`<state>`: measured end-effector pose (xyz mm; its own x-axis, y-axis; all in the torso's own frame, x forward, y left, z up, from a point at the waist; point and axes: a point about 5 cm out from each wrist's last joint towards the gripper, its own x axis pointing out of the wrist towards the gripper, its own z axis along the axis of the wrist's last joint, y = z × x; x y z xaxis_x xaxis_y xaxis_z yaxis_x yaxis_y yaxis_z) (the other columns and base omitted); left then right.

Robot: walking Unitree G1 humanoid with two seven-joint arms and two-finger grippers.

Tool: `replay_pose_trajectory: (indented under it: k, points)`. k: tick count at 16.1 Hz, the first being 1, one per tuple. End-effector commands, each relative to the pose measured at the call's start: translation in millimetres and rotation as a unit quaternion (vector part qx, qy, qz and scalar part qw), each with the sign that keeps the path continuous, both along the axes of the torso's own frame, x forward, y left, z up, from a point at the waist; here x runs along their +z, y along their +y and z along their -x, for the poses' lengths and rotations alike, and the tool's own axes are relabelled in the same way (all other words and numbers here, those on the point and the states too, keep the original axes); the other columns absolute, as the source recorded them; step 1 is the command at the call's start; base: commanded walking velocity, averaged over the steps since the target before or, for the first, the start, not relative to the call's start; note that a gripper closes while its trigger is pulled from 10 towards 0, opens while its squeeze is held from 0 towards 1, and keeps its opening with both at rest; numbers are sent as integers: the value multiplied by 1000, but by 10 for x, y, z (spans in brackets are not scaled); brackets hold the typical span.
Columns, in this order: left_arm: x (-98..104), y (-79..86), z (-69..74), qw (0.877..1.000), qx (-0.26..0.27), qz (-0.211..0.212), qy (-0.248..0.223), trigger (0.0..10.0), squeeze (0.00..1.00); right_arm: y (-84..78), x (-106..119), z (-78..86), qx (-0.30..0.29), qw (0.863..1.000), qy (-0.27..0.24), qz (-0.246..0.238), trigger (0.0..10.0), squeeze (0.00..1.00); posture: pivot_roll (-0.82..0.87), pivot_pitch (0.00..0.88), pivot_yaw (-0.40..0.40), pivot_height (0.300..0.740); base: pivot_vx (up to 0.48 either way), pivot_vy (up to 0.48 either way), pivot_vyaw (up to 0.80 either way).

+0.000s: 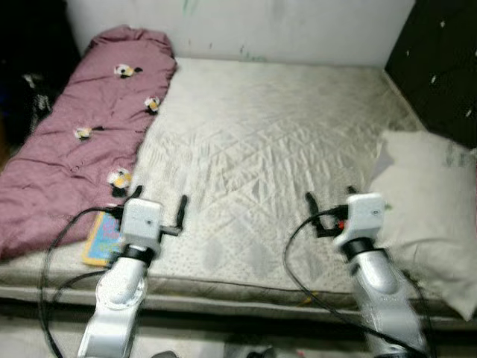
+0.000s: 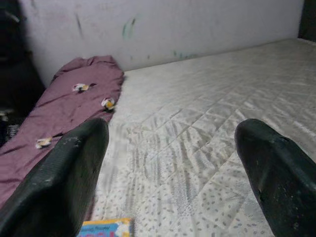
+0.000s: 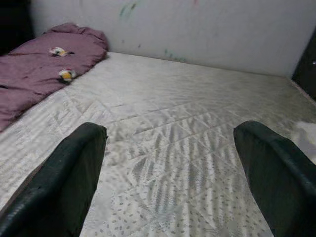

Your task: Clean up the room

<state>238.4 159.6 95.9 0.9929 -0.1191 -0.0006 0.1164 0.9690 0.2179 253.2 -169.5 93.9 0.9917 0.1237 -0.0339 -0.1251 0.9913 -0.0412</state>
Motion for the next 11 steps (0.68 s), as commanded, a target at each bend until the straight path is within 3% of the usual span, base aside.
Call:
replay_pose_trajectory:
  k: [1, 11]
  points:
    - [-6, -24, -3, 1000, -4, 5, 3, 10000, 0, -54, 34, -1, -9, 1000, -5, 6, 10000, 0, 15, 11, -5, 740, 0, -371, 0]
    - [-10, -36, -4, 1000, -6, 7, 5, 10000, 0, -50, 25, 1, -6, 1000, -5, 11, 10000, 0, 12, 9, -5, 740, 0, -380, 0]
